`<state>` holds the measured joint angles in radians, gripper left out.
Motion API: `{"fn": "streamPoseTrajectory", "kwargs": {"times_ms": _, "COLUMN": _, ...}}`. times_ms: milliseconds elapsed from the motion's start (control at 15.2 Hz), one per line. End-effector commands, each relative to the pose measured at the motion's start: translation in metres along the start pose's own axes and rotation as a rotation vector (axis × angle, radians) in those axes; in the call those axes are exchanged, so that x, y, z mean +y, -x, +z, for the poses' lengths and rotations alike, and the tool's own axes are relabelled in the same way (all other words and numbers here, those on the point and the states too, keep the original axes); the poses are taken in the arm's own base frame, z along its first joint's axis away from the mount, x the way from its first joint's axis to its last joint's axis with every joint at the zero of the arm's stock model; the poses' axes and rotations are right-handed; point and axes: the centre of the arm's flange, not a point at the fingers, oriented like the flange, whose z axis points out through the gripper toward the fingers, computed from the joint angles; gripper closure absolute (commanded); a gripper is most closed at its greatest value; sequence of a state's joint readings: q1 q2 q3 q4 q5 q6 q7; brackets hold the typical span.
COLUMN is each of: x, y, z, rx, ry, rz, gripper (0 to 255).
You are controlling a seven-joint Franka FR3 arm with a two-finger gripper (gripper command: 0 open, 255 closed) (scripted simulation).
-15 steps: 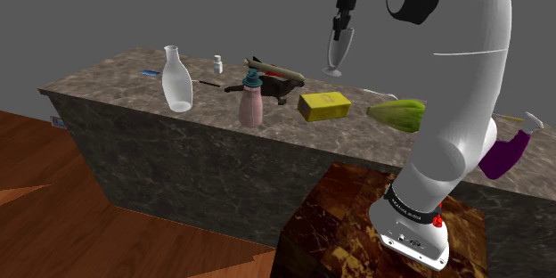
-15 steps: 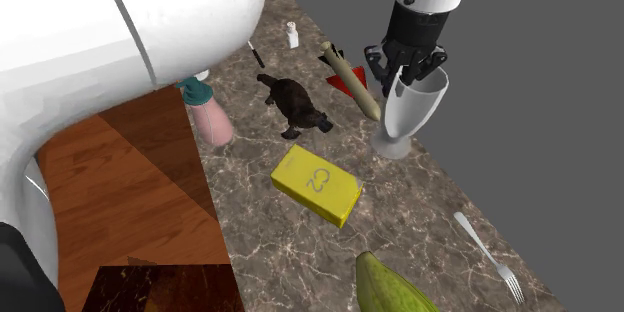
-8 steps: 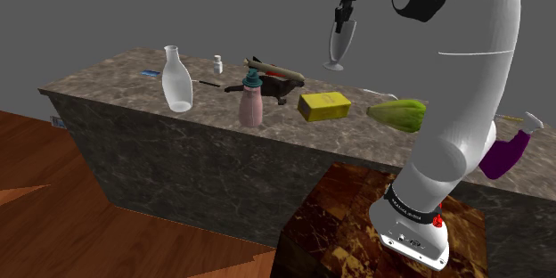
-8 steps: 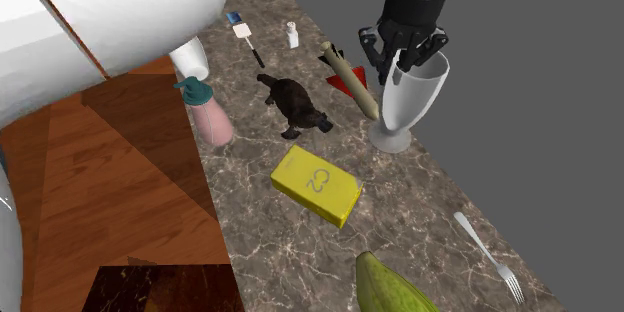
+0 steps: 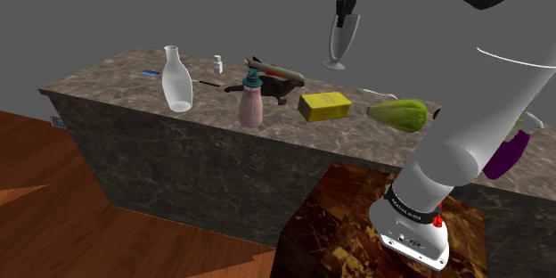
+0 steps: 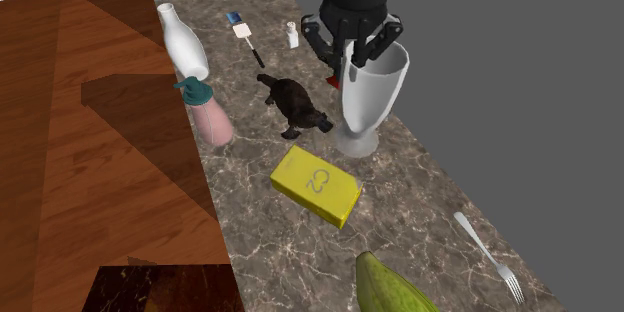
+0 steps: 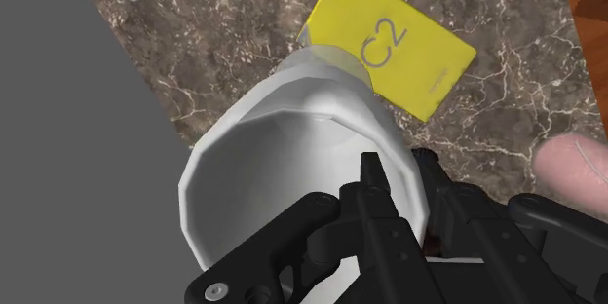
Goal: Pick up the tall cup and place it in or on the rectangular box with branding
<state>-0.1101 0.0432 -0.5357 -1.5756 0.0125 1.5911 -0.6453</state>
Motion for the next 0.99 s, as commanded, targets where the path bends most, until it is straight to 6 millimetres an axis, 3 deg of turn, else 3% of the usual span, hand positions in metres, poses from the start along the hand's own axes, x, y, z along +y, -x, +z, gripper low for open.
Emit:
{"fn": "streamPoseTrajectory", "kwargs": {"times_ms": 0, "x": -0.025, "y": 0.007, "z": -0.010, "rx": 0.000, "ry": 0.001, "rz": 0.001, "gripper": 255}}
{"fn": "streamPoseTrajectory", "kwargs": {"times_ms": 264, "x": -0.075, "y": 0.025, "z": -0.033, "rx": 0.000, "ry": 0.001, "rz": 0.001, "gripper": 255}}
{"fn": "streamPoseTrajectory", "kwargs": {"times_ms": 924, "x": -0.075, "y": 0.024, "z": 0.020, "rx": 0.000, "ry": 0.001, "rz": 0.001, "gripper": 255}}
